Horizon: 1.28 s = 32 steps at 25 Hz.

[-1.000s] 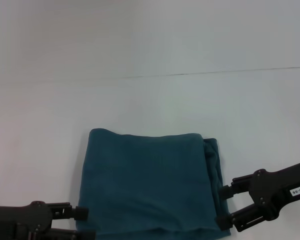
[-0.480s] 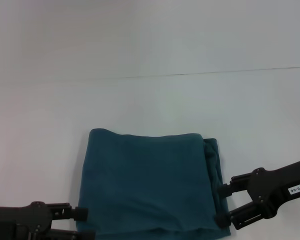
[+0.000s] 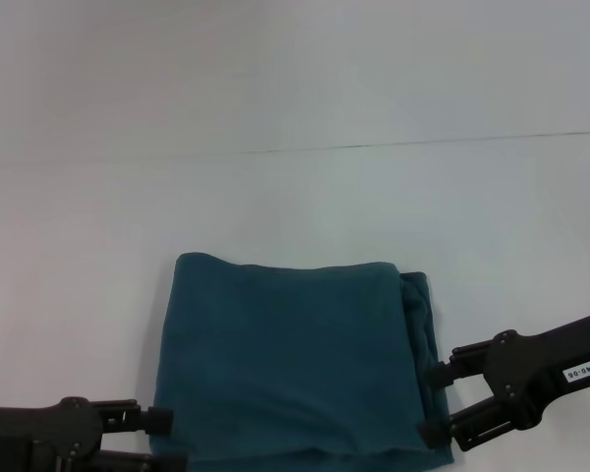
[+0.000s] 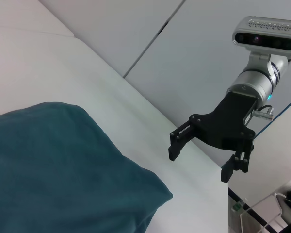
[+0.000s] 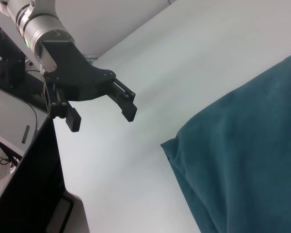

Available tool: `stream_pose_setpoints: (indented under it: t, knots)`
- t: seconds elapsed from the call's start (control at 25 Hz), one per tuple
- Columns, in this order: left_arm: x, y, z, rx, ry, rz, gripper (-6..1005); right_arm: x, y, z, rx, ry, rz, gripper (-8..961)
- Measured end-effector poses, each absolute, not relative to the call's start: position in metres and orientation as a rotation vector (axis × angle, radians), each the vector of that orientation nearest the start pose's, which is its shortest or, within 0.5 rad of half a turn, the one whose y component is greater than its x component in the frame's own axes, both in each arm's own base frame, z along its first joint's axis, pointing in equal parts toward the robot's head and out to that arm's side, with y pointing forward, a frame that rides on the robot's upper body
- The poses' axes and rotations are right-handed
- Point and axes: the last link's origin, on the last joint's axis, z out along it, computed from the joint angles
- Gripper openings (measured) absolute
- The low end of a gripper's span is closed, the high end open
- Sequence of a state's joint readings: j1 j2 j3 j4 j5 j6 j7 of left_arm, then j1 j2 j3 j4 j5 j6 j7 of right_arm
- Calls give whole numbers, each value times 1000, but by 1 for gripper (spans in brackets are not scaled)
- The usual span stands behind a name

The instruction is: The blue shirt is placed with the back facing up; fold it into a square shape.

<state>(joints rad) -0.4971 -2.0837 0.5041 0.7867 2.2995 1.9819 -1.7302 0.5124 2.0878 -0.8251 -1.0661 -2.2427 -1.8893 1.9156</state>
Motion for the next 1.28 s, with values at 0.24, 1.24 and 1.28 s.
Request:
stream_pose_setpoints:
  t: [0.24, 1.24, 1.28]
  knots:
    - [-272, 270, 24, -2943, -1174, -683, 876, 234, 302, 30, -3021, 964, 260, 930]
    - [-270, 272, 21, -2945, -1171, -687, 876, 234, 302, 28, -3021, 976, 266, 930]
    - [-270, 272, 21, -2945, -1172, -687, 876, 234, 302, 28, -3022, 977, 266, 930]
